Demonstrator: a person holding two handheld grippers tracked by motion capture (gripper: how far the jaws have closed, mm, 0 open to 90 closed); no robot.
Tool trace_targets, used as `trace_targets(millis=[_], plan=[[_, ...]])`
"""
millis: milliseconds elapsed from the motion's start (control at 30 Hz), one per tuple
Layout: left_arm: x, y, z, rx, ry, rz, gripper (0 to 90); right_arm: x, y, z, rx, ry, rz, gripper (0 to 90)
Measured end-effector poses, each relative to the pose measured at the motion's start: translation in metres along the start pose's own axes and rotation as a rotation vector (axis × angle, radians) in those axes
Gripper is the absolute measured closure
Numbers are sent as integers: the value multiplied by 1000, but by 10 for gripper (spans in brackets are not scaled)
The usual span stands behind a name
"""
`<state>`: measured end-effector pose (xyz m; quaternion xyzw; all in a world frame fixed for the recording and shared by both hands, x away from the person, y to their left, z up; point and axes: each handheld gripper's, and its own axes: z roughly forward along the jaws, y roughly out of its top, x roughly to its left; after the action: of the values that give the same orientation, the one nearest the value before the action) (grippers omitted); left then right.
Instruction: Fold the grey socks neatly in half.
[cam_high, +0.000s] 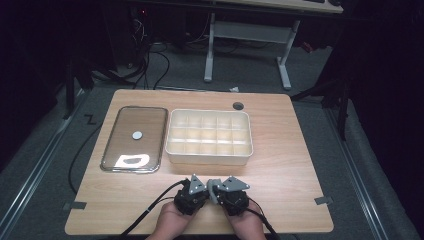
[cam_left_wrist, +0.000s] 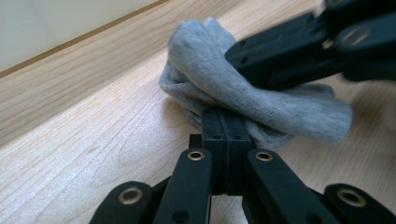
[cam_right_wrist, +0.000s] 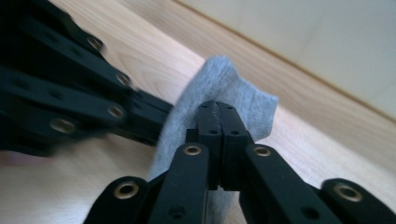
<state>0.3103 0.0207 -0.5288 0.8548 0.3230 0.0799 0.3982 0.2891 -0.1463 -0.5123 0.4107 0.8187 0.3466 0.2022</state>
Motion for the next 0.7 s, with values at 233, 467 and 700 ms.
trace_targets(millis=[233, 467, 700], plan=[[9, 2, -5, 11, -5, -19, 854, -1, -5, 4, -6, 3, -12, 900], [5, 30, -38, -217, -22, 14, 900, 0, -5, 5, -9, -5, -27, 900], [14, 21, 1, -87, -11, -15, 900, -1, -6, 4, -17, 7, -21, 900]])
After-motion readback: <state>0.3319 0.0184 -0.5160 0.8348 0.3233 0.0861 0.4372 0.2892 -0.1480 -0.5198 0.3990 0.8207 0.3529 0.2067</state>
